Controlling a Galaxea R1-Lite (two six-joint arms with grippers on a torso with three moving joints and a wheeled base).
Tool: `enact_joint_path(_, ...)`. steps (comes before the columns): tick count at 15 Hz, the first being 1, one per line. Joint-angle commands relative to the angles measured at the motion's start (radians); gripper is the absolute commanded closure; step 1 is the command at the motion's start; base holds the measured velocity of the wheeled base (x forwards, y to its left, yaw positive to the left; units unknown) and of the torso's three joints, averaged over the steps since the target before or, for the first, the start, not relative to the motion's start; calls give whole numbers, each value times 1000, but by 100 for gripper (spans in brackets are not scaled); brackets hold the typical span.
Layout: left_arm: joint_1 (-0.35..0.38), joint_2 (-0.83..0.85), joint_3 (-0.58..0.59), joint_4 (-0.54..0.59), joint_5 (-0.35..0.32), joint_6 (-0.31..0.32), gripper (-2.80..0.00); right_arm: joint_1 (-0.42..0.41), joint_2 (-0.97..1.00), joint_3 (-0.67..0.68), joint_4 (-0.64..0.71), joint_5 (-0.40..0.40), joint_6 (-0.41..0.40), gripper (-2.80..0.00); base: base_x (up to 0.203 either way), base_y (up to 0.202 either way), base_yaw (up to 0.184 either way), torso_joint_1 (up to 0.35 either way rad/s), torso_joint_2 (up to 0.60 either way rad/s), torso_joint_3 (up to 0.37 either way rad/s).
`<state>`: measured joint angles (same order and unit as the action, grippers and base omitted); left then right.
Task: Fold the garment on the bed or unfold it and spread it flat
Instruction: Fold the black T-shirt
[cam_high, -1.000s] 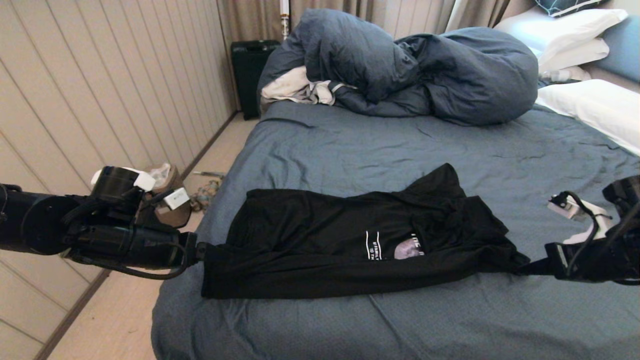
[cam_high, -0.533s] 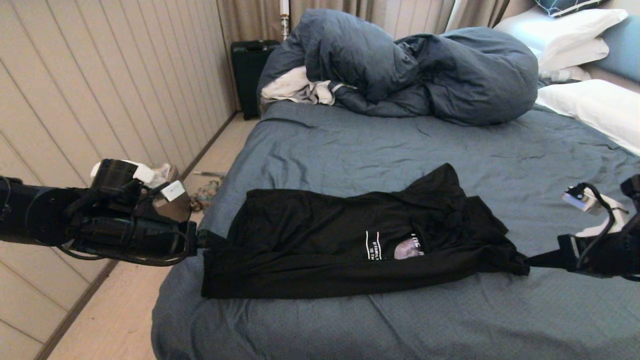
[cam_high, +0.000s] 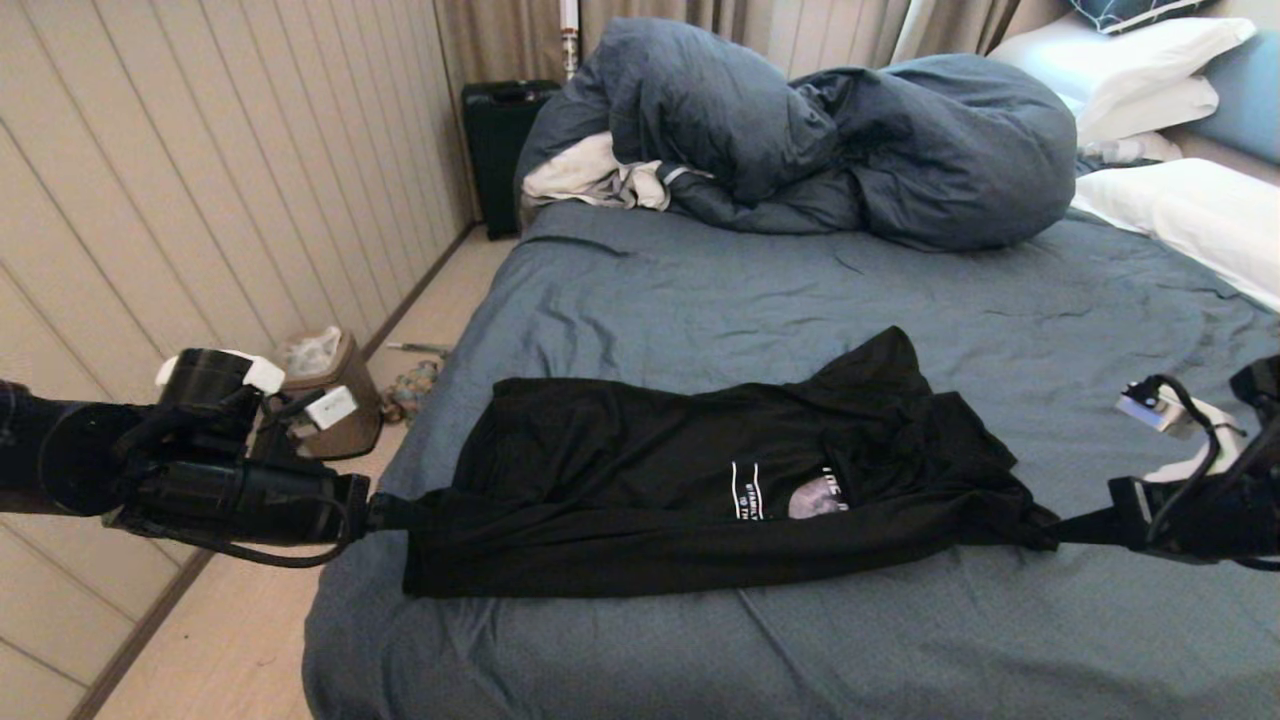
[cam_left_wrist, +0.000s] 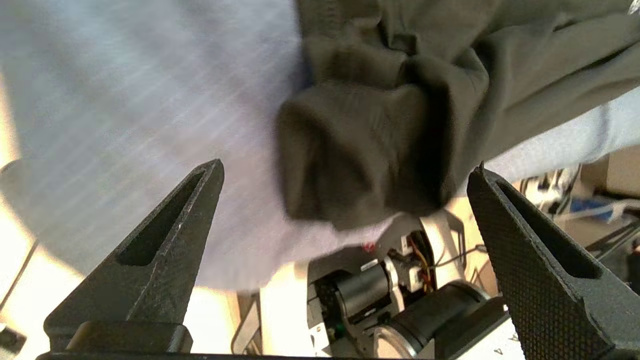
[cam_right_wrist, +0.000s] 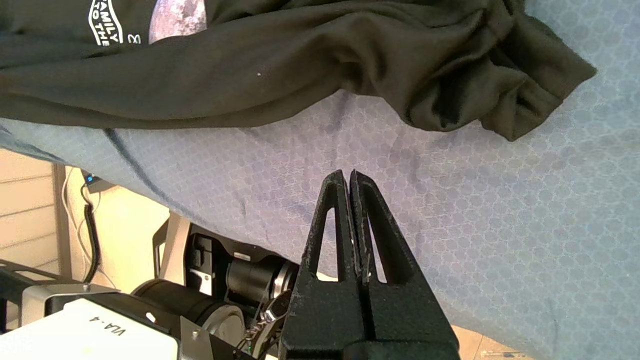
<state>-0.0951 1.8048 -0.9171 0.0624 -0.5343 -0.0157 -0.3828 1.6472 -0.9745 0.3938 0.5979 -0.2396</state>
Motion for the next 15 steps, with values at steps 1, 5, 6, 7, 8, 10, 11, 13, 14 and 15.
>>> enact_joint_path(1,-36,74,-22,-4,-3,-3,-280,-1,3,-1,2,3,-1,0,0,0,0,0,0,0)
enact_joint_path(5,-70,152,-95,-7,-9,-33,-280,-1,0,2,2,3,-3,0,0,0,0,0,0,0)
enact_joint_path(6,-79,166,-107,-7,-9,-33,-280,-1,-1,3,2,3,-3,0,0,0,0,0,0,0)
enact_joint_path(7,-86,179,-117,-7,-9,-33,-280,0,-1,5,1,3,-3,0,0,0,0,0,0,0)
enact_joint_path(8,-92,194,-124,-7,-9,-32,-280,1,-3,8,0,3,-3,0,0,0,0,0,0,0)
enact_joint_path(10,-97,206,-140,-6,-7,-33,-280,1,-3,7,0,3,-3,0,0,0,0,0,0,0)
enact_joint_path(11,-97,206,-144,-4,-7,-33,-14,-1,-3,7,0,3,-3,0,0,0,0,0,0,0)
enact_joint_path(13,-97,196,-140,-4,-7,-34,0,-1,-3,7,-1,3,-3,0,0,0,0,0,0,0)
enact_joint_path(14,-98,191,-140,-4,-7,-43,0,-2,-3,7,-1,3,-3,0,0,0,0,0,0,0)
enact_joint_path(15,-98,188,-141,-6,-8,-59,0,-2,-1,4,-1,4,-2,0,0,0,0,0,0,0)
